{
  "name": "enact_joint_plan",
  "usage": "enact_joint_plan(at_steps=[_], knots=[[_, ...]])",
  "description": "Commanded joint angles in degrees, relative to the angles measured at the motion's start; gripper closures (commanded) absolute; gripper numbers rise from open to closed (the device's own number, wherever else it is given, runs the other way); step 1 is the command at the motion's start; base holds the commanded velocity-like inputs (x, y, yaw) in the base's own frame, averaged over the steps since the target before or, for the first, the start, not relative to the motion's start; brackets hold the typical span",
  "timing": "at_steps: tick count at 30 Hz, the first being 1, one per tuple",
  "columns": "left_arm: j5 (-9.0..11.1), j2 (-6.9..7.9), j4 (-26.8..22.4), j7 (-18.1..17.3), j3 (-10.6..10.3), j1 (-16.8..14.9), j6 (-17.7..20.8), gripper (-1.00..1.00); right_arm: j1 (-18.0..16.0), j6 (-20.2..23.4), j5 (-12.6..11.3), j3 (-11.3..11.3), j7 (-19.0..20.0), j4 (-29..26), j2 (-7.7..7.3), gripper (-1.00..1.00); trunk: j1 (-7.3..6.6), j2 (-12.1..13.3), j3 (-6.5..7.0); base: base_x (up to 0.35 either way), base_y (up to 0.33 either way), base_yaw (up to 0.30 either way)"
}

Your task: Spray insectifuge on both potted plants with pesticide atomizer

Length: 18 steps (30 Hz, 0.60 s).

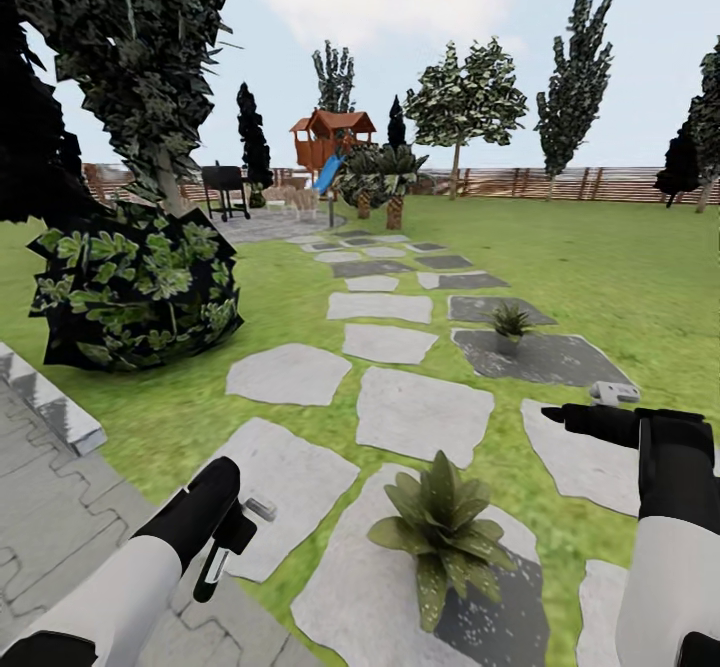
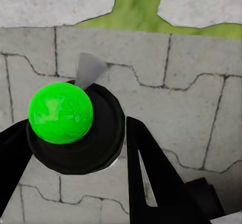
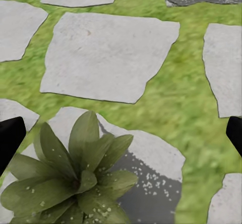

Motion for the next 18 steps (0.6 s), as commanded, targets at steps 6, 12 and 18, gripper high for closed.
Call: enact_joint_plan(at_steps=[6, 12, 18], knots=[[-0.63, 0.06, -0.09, -0.58, 2.67, -0.02, 0.04, 1.00, -0.08, 0.12, 0.57, -0.09, 0.59, -0.08, 0.01, -1.00, 0.00, -0.03, -0.06, 0.129, 0.282, -0.224], [-0.65, 0.08, -0.09, -0.58, 3.97, -0.02, 0.04, 1.00, -0.08, 0.12, 0.57, -0.09, 0.59, -0.08, 0.03, -1.00, 0.00, -0.03, -0.06, 0.128, 0.282, -0.286], [-0.65, 0.11, -0.09, -0.58, 4.02, -0.02, 0.04, 1.00, -0.08, 0.12, 0.57, -0.09, 0.59, -0.08, 0.03, -1.00, 0.00, -0.03, -0.06, 0.129, 0.281, -0.289]])
